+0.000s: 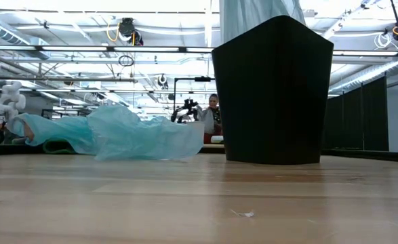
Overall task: Place trash/remove bag and relplace
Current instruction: Remove the blue trash bag from the trash bin
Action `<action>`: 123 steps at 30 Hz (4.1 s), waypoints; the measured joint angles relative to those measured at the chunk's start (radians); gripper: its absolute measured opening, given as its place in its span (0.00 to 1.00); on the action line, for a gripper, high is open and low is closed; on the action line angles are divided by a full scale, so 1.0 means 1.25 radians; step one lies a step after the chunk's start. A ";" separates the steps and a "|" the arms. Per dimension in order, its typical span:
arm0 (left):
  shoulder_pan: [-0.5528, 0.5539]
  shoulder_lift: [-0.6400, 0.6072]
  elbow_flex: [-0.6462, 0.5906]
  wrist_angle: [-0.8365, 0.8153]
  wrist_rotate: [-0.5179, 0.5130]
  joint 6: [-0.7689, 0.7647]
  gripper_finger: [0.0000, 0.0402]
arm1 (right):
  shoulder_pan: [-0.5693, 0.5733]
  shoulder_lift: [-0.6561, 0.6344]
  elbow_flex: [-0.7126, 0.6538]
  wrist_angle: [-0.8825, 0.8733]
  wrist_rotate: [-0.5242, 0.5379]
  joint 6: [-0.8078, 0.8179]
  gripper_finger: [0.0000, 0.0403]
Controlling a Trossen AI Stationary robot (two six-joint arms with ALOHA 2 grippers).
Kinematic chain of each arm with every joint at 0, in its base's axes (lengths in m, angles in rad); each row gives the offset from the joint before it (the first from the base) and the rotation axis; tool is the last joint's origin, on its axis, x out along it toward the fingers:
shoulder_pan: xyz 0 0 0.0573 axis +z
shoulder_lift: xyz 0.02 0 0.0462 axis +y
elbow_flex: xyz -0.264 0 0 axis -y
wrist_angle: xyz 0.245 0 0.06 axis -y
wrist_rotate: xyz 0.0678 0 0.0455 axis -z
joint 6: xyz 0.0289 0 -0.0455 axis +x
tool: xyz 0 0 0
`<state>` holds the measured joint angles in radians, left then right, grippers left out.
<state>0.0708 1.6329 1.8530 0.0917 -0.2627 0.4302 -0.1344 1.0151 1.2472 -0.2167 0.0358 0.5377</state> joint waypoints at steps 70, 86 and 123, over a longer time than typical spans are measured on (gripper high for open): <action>0.128 0.019 -0.001 -0.066 0.186 -0.024 0.46 | -0.101 0.119 0.000 0.152 -0.159 0.075 0.00; 0.127 0.039 -0.001 -0.026 0.257 -0.024 0.46 | -0.092 0.195 0.001 0.129 -0.216 0.085 0.00; 0.198 -0.012 0.007 -0.109 0.258 -0.071 0.46 | -0.127 0.079 -0.001 0.062 -0.158 0.081 0.05</action>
<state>0.3180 1.6180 1.8618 -0.0444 0.0597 0.3419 -0.2928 1.1144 1.2457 -0.1394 -0.1613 0.6392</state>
